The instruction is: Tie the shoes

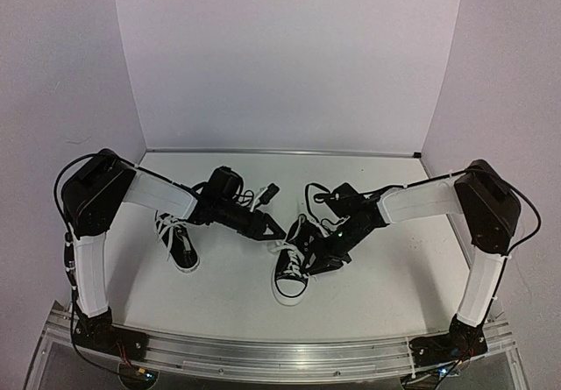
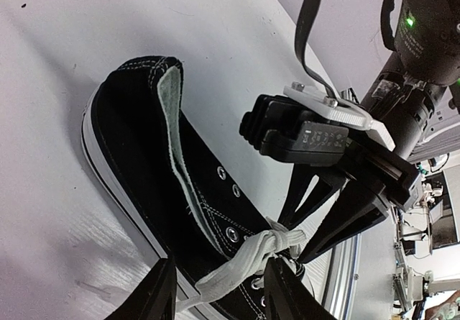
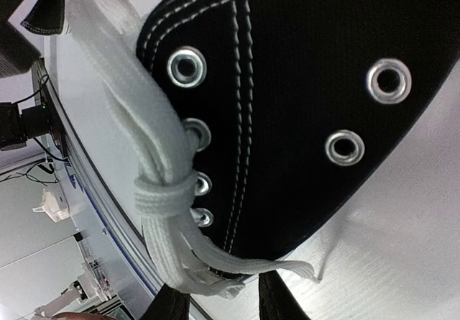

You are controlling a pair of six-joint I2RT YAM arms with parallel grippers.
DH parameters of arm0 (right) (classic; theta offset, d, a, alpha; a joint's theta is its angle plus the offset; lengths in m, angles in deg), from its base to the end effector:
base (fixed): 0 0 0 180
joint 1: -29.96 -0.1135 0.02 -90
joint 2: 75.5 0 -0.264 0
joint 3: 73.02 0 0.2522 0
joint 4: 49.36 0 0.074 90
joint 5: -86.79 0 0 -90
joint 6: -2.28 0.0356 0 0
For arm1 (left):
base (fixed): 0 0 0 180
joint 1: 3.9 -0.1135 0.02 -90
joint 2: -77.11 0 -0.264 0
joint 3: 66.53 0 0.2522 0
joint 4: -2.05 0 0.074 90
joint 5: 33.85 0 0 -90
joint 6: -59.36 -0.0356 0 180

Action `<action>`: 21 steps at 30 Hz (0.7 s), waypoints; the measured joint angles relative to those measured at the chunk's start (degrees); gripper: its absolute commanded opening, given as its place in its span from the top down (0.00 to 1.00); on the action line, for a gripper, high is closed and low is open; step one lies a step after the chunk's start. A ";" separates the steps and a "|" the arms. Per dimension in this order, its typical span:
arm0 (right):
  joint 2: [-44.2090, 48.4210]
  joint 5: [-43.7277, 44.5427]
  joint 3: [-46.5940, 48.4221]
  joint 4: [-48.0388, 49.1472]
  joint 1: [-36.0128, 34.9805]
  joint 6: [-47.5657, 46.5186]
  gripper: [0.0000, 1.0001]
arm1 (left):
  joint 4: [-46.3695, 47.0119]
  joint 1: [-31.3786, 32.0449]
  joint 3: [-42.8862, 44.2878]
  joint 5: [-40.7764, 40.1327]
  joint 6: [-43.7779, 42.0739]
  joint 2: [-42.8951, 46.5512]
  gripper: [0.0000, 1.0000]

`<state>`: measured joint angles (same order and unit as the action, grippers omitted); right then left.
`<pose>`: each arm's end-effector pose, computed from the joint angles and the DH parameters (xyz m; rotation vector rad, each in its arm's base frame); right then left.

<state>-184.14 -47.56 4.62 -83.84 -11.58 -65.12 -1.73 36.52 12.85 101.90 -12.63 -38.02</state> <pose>0.2543 0.2586 0.1433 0.7031 -2.7125 -1.2861 0.2979 -0.2872 0.1423 0.9214 2.2299 -1.4158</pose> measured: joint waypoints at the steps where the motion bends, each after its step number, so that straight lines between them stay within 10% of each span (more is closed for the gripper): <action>1: 0.00 0.14 0.01 -0.04 -0.03 0.00 0.74 | -0.03 0.00 0.06 0.14 -0.02 -0.08 0.56; 12: 0.00 2.95 0.21 -1.33 -0.24 -0.28 0.99 | -1.17 0.19 0.08 1.06 -0.10 -1.61 0.80; 16: 0.00 3.37 0.31 -1.82 -0.30 -0.62 1.00 | -0.97 0.35 0.32 1.14 0.68 -1.84 0.99; 21: 0.01 3.73 0.39 -2.18 -0.40 -1.00 1.00 | -0.34 0.44 0.39 0.58 1.96 -1.84 1.00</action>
<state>-184.13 -43.83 5.01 -86.02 -11.98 -66.12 -2.07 36.96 13.23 102.48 -10.68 -39.86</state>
